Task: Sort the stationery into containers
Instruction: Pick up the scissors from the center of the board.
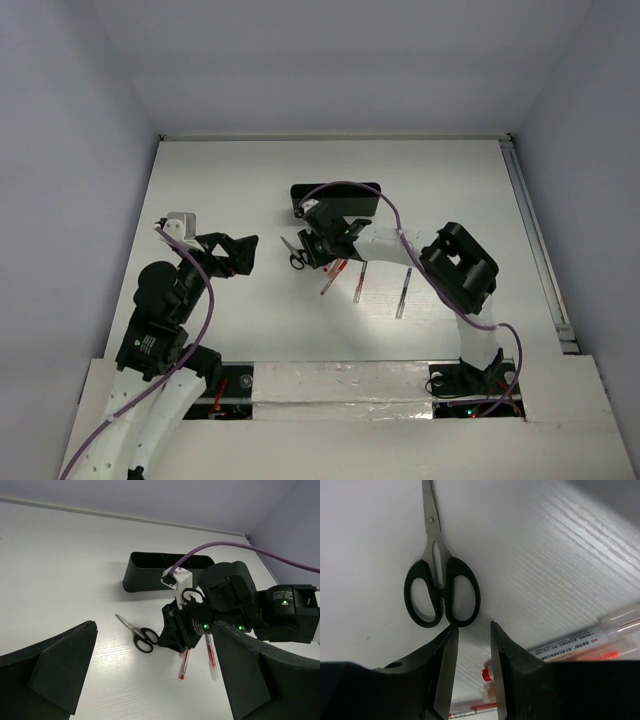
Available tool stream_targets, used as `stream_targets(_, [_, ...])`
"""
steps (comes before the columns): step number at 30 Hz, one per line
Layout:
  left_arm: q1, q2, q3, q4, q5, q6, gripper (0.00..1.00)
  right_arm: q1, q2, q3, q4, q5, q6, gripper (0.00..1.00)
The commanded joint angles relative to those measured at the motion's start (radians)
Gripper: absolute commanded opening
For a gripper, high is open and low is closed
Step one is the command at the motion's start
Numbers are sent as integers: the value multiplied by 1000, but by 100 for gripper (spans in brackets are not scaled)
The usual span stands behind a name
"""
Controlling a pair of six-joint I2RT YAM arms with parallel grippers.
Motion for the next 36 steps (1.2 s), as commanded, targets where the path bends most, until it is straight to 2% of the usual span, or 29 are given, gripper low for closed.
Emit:
stream_targets(1, [11, 20, 6, 36, 20, 2, 99, 17, 20, 54, 43, -1, 19, 38])
stream_targets(15, [11, 16, 5, 37, 21, -1, 99, 17, 49, 92, 11, 68, 32, 38])
stream_targets(25, [11, 26, 5, 34, 9, -9, 99, 17, 88, 109, -9, 114, 10, 34])
stream_targets(32, [11, 62, 8, 20, -20, -28, 99, 37, 89, 114, -32, 168, -10, 12])
stream_targets(33, [11, 62, 8, 20, -23, -29, 99, 46, 80, 112, -30, 171, -13, 6])
stream_targets(36, [11, 60, 8, 23, -28, -32, 99, 46, 62, 102, -12, 166, -18, 0])
